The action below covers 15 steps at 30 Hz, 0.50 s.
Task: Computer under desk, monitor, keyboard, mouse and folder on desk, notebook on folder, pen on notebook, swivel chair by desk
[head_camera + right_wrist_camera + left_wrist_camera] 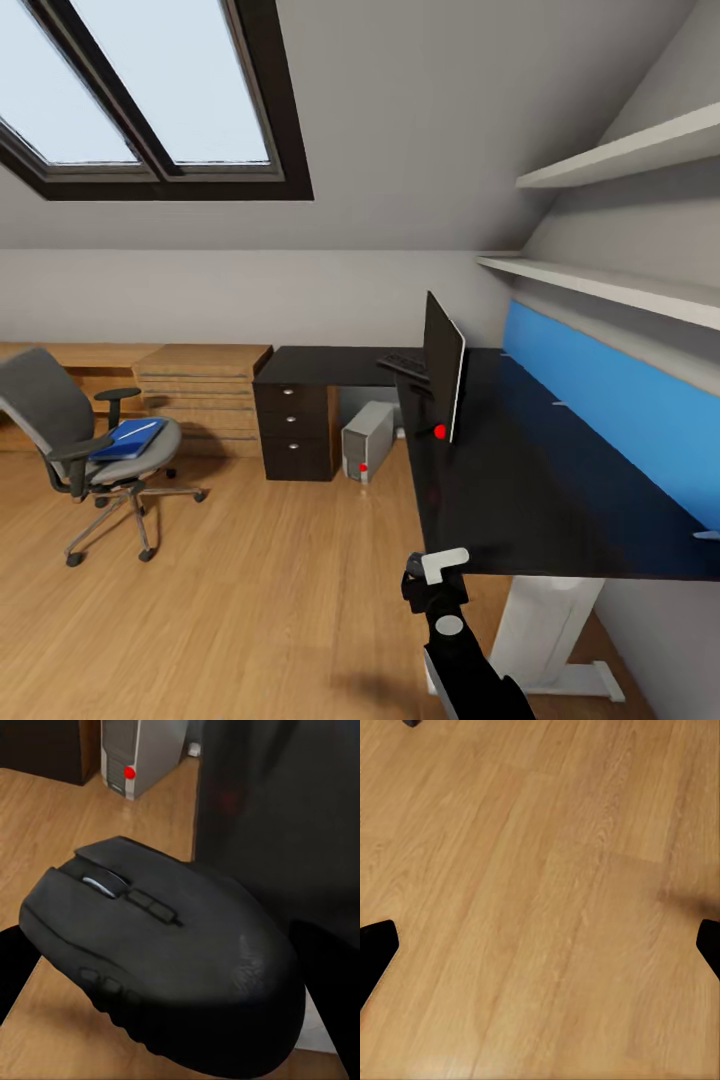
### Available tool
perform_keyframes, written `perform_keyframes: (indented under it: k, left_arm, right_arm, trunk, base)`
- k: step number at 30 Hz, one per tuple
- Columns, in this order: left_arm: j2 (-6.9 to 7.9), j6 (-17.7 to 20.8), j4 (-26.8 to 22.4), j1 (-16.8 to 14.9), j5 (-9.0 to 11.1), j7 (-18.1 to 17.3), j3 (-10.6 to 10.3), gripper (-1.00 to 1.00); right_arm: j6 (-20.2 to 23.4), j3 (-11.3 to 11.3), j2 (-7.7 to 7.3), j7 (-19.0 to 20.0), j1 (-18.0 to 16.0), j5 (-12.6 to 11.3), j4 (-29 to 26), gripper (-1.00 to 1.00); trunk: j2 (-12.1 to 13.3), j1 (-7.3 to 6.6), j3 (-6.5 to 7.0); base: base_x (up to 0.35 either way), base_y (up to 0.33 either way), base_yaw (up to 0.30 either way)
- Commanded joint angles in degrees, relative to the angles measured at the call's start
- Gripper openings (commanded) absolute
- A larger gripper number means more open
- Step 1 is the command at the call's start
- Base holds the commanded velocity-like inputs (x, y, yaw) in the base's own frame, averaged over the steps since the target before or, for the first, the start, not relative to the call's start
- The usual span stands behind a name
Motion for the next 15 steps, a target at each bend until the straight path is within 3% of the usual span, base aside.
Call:
perform_keyframes:
  k: [1, 6, 15]
  left_arm:
    - [-0.04, -0.23, 0.01, -0.03, 0.46, -0.03, 0.05, 1.00]
    - [0.01, -0.27, 0.02, -0.03, 0.45, -0.03, 0.01, 1.00]
    - [0.01, -0.27, 0.01, -0.03, 0.45, -0.03, 0.02, 1.00]
  right_arm:
    - [0.56, 0.13, 0.00, -0.21, -0.02, 0.61, -0.08, -1.00]
    - [0.49, 0.15, 0.00, -0.27, 0.04, 0.61, -0.09, -1.00]
    - [0.47, 0.19, 0.00, -0.30, 0.04, 0.61, -0.05, -1.00]
  trunk:
    - [-0.06, 0.01, -0.07]
    - [-0.06, 0.01, -0.07]
    - [-0.06, 0.01, -0.07]
  base:
    - [-0.002, 0.031, 0.000]
    - [0.172, 0.147, 0.064]
    - [0.241, 0.204, 0.263]
